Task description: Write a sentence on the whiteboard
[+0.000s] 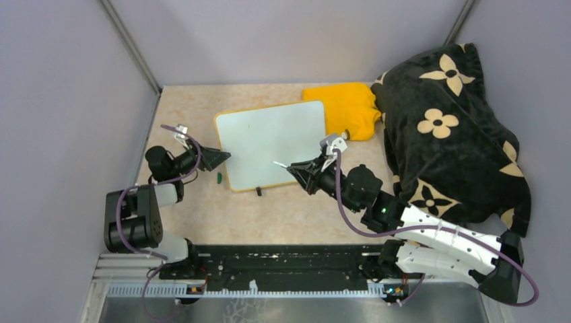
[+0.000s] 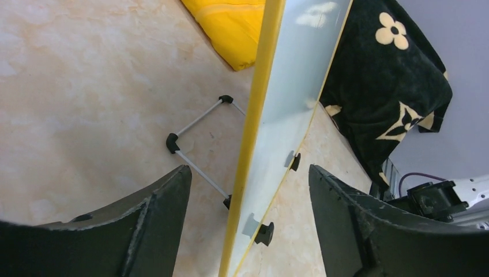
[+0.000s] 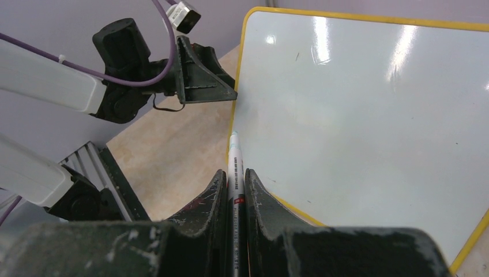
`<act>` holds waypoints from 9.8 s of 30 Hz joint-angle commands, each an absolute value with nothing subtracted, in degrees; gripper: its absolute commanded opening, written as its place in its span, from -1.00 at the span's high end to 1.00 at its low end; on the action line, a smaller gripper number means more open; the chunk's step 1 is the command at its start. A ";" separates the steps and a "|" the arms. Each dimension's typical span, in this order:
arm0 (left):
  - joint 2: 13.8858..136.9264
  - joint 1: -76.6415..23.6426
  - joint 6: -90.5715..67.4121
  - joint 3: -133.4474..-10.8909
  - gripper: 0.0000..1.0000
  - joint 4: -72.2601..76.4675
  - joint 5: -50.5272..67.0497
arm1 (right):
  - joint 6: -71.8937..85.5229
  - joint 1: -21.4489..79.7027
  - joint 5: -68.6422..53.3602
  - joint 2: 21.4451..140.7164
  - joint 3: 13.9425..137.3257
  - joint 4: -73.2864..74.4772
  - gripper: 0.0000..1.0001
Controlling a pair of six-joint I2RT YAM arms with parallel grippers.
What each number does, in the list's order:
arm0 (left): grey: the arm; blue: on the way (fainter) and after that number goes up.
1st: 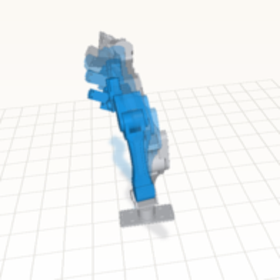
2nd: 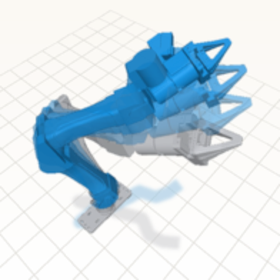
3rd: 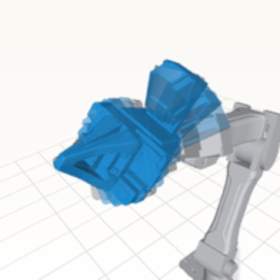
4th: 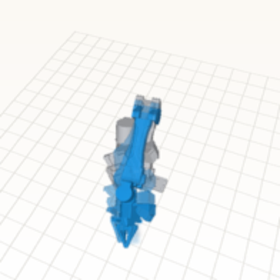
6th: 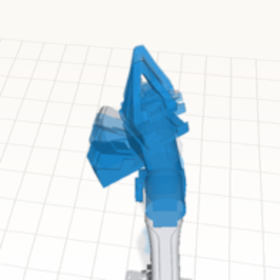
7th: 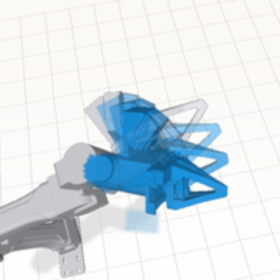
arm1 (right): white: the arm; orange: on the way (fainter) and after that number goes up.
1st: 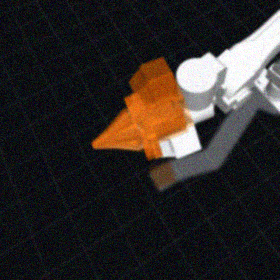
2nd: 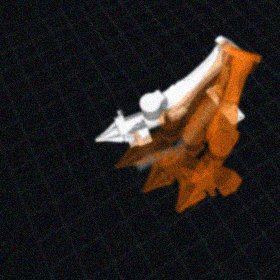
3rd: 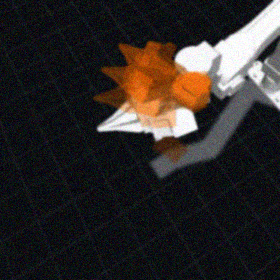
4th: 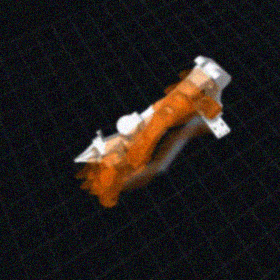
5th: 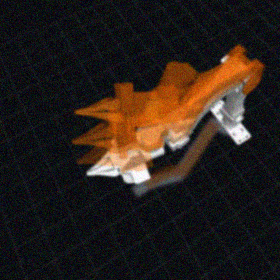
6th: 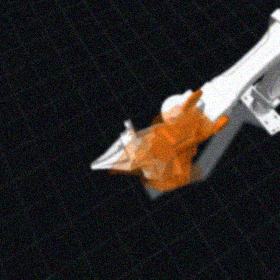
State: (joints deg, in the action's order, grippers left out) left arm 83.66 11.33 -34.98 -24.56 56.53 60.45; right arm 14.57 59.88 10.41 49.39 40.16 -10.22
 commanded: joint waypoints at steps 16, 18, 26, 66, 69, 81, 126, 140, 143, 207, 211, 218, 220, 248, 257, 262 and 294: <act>100.95 12.50 -46.12 -22.69 0.16 91.50 67.93 | 14.35 60.12 8.09 54.11 44.39 -14.75 1.00; 102.90 12.48 -47.66 -22.76 0.14 93.95 67.94 | 14.65 60.13 7.62 55.12 44.92 -14.89 1.00; 104.50 12.55 -50.10 -22.53 0.24 98.68 67.18 | 14.41 60.12 7.70 60.23 48.20 -16.12 1.00; 97.21 9.29 -45.80 -21.71 0.06 95.89 66.07 | 11.06 61.69 23.10 80.53 64.98 -11.25 1.00; 96.77 9.26 -45.84 -21.71 0.03 95.89 65.96 | 11.09 61.72 22.63 80.36 65.23 -11.25 1.00; 97.92 9.33 -46.46 -22.21 0.27 96.27 66.11 | 10.37 61.70 23.10 85.04 69.95 -11.28 1.00; 97.82 9.24 -47.99 -22.77 0.72 97.57 66.01 | 9.62 61.63 29.53 96.67 80.39 -10.90 1.00; 97.82 9.30 -48.43 -22.68 0.89 98.57 65.84 | 9.23 61.61 29.12 98.46 82.25 -9.80 1.00; 97.81 9.30 -48.51 -22.68 0.90 98.77 65.87 | 9.25 61.56 29.26 98.76 82.52 -9.59 1.00; 97.56 9.01 -48.52 -22.68 0.99 98.61 65.60 | 10.54 61.09 29.29 95.68 76.10 -4.74 1.00; 97.56 8.89 -48.56 -22.68 1.00 98.60 65.57 | 10.88 61.09 27.48 95.71 75.94 -4.75 1.00; 97.56 8.93 -48.54 -22.76 1.00 98.69 65.58 | 10.76 61.50 24.58 95.84 76.02 -4.97 1.00; 97.56 8.91 -48.56 -22.76 1.00 98.60 65.57 | 10.46 61.76 23.80 96.08 76.22 -5.19 1.00; 97.38 8.64 -48.34 -22.76 1.00 98.22 65.69 | 11.87 62.67 20.65 93.40 76.60 -6.16 1.00; 96.94 8.59 -47.73 -22.68 1.00 97.48 65.79 | 10.33 60.60 21.74 85.84 70.13 -7.98 1.00; 96.99 8.53 -47.64 -22.76 1.00 97.41 65.97 | 7.42 60.03 19.08 85.51 68.93 -11.28 1.00; 96.42 8.30 -47.02 -22.85 1.00 96.68 66.12 | 6.89 57.77 21.72 94.73 76.77 -8.70 1.00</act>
